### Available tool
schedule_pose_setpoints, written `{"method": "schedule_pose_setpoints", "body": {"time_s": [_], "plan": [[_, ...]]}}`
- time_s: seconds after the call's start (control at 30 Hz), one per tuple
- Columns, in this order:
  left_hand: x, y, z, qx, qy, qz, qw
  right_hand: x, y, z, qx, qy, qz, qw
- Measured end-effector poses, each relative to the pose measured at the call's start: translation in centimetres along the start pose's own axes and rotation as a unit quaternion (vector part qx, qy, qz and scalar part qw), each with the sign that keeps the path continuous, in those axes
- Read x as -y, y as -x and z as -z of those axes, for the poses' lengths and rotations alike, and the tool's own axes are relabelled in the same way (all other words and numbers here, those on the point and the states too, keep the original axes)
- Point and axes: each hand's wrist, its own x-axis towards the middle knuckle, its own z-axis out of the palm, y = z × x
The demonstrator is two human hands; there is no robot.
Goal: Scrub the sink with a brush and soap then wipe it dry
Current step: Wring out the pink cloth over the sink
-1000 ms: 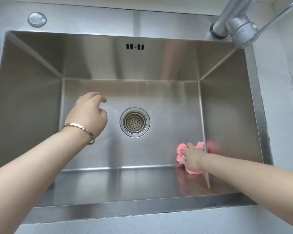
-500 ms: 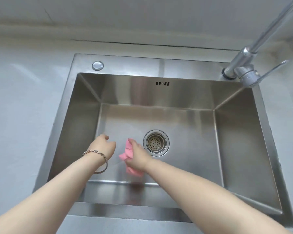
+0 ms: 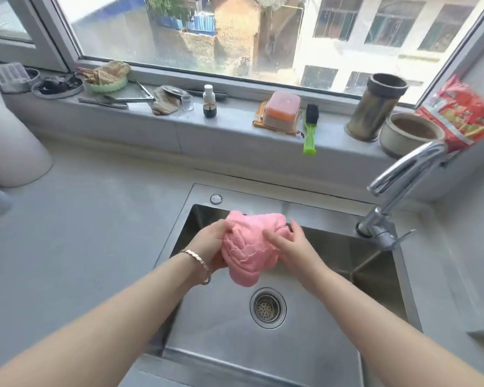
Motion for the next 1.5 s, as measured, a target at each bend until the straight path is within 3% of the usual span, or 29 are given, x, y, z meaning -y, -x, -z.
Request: {"method": "schedule_pose_setpoints", "body": {"time_s": [0.1, 0.17, 0.23, 0.3, 0.37, 0.5, 0.7, 0.8, 0.87, 0.97, 1.03, 1.1, 1.17, 1.27, 1.33, 1.4, 1.47, 1.5], "plan": [[-2.8, 1.5, -0.8, 0.05, -0.004, -0.033, 0.998, 2.4, 0.5, 0.8, 0.095, -0.11, -0.073, 0.987], [-4.4, 1.9, -0.9, 0.028, -0.061, -0.08, 0.995, 3.3, 0.8, 1.2, 0.115, -0.1, -0.066, 0.986], [-6.1, 1.7, -0.3, -0.033, -0.151, -0.166, 0.974, 4.6, 1.1, 1.7, 0.085, -0.07, -0.027, 0.994], [-7.8, 1.6, 0.6, -0.091, -0.274, -0.24, 0.927, 6.3, 1.6, 2.3, 0.044, -0.007, 0.009, 0.999], [-9.3, 1.6, 1.4, -0.108, -0.358, -0.261, 0.89, 7.9, 1.9, 2.8, 0.036, 0.071, 0.044, 0.996], [-11.5, 1.4, 2.7, -0.111, -0.414, -0.294, 0.854, 11.0, 2.2, 3.1, 0.029, 0.188, 0.085, 0.978], [-13.7, 2.5, 4.8, -0.002, -0.483, -0.215, 0.849, 14.0, 2.0, 3.6, 0.009, 0.159, 0.112, 0.981], [-13.4, 2.0, 5.2, 0.043, -0.327, -0.183, 0.926, 14.2, 1.7, 3.4, -0.011, 0.05, 0.116, 0.992], [-12.6, 1.2, 4.8, 0.0, -0.245, -0.168, 0.955, 14.6, 1.3, 3.0, -0.005, 0.01, 0.124, 0.992], [-10.8, -1.2, 4.2, -0.13, -0.227, -0.157, 0.952, 15.7, 1.1, 1.8, 0.002, -0.016, 0.118, 0.993], [-10.1, -2.4, 4.1, -0.135, -0.198, -0.1, 0.966, 16.2, 0.1, 1.5, -0.061, 0.017, 0.127, 0.99], [-9.8, -3.0, 4.2, -0.099, -0.167, 0.008, 0.981, 16.4, -1.2, 1.9, -0.149, 0.104, 0.136, 0.974], [-10.2, -2.4, 4.1, -0.069, -0.102, 0.064, 0.99, 16.2, -2.5, 2.7, -0.202, 0.161, 0.107, 0.96], [-11.2, -2.0, 5.0, 0.011, -0.034, 0.108, 0.994, 15.6, -3.6, 3.4, -0.179, 0.182, 0.041, 0.966], [-11.6, -2.0, 5.5, 0.087, -0.092, 0.144, 0.981, 15.6, -3.8, 3.3, -0.141, 0.194, 0.058, 0.969], [-11.6, -2.1, 5.6, 0.155, -0.243, 0.159, 0.944, 16.0, -3.8, 3.0, -0.067, 0.24, 0.092, 0.964], [-11.3, -2.5, 5.3, 0.175, -0.4, 0.131, 0.89, 16.3, -3.8, 2.8, 0.038, 0.371, 0.083, 0.924], [-11.3, -2.7, 5.0, 0.157, -0.458, 0.104, 0.869, 16.4, -4.0, 2.6, 0.084, 0.459, 0.059, 0.883]]}}
